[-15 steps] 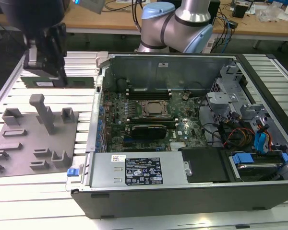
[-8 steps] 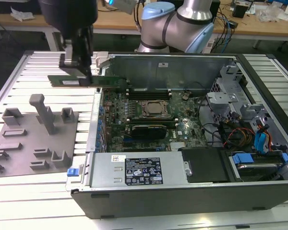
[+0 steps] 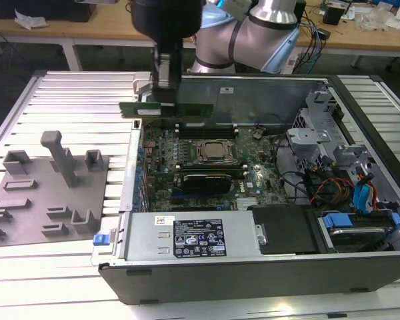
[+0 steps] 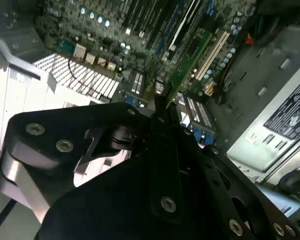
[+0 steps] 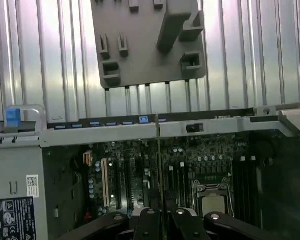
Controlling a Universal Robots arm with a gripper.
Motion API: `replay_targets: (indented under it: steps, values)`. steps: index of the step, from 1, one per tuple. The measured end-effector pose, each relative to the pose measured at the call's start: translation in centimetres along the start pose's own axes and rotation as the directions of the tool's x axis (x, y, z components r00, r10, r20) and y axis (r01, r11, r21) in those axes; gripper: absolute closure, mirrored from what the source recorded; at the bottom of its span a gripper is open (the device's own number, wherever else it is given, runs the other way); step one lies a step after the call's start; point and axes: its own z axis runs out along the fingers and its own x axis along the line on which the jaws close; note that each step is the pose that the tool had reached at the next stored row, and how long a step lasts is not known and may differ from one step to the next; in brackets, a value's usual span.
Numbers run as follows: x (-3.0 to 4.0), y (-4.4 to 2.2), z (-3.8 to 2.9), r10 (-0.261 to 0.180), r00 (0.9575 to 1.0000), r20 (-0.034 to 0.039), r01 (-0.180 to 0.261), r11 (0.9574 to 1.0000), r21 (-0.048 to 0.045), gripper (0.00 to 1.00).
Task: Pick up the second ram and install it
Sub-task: 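Pick up the second ram and move it above second insertion slot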
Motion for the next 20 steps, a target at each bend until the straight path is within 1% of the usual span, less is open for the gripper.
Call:
replay_targets:
  steps: [1,2,4,5,7,9,11,14,16,20]
  values:
    - [-0.15,-0.72,0.01,0.0,1.0,-0.0001,0.0,1.0,-0.0001,0.86]
    - [-0.25,-1.19,0.02,0.0,1.0,-0.0001,0.0,1.0,-0.0002,0.86]
    - [-0.54,-2.51,0.08,0.0,1.0,-0.0001,0.0,1.0,-0.0006,0.86]
    - [-0.82,-3.76,0.16,0.0,1.0,-0.0001,0.0,1.0,-0.0011,0.86]
    - [-1.13,-5.26,0.35,0.002,1.0,-0.0002,-0.002,1.0,-0.0017,0.86]
    - [-1.23,-6.11,0.62,0.019,0.9998,0.0021,-0.019,0.9998,-0.0012,0.86]
    - [-1.66,-7.21,1.03,0.025,0.9997,0.0022,-0.025,0.9997,-0.0012,0.86]
    - [-2.11,-8.16,1.58,0.026,0.9997,0.0023,-0.026,0.9997,-0.0016,0.86]
    - [-2.4,-8.85,2.15,0.026,0.9997,0.0023,-0.026,0.9997,-0.0016,0.86]
    - [-2.52,-9.55,2.73,0.026,0.9996,0.0022,-0.026,0.9996,-0.0016,0.86]
